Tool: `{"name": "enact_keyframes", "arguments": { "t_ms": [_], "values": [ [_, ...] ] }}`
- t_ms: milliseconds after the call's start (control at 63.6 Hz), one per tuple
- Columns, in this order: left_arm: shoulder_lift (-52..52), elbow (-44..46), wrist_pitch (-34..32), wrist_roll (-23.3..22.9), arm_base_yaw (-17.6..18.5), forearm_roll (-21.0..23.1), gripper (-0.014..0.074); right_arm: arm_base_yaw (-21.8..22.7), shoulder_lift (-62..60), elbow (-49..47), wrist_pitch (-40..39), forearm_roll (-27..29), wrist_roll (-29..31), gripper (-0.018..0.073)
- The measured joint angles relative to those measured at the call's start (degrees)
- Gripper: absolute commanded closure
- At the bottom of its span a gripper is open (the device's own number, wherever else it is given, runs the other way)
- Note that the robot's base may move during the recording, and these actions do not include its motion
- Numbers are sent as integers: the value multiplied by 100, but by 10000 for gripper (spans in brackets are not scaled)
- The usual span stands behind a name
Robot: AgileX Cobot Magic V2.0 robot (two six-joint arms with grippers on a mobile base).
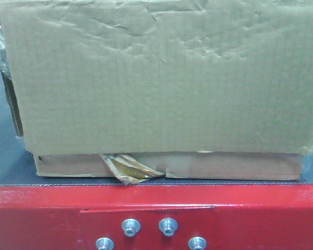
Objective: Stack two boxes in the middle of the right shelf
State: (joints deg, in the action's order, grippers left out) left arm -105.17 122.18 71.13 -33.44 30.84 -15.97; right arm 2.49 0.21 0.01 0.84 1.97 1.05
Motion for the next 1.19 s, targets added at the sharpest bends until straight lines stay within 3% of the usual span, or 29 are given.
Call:
{"name": "enact_keyframes", "arguments": {
  "t_ms": [251, 503, 581, 723, 833, 1194],
  "values": [
    [-114, -784, 0, -85, 0, -37, 707, 0, 0, 0, 0, 0, 0, 721],
    [-419, -987, 0, -220, 0, 224, 703, 0, 0, 0, 0, 0, 0, 721],
    [-468, -988, 0, -220, 0, 250, 645, 0, 0, 0, 0, 0, 0, 721],
    [-472, -988, -12, -231, 0, 263, 442, 0, 0, 0, 0, 0, 0, 721],
    [-472, -988, -45, -242, 0, 274, 336, 0, 0, 0, 0, 0, 0, 721],
    [-376, -62, -78, -21, 0, 331, 309, 0, 0, 0, 0, 0, 0, 721]
  ]
}}
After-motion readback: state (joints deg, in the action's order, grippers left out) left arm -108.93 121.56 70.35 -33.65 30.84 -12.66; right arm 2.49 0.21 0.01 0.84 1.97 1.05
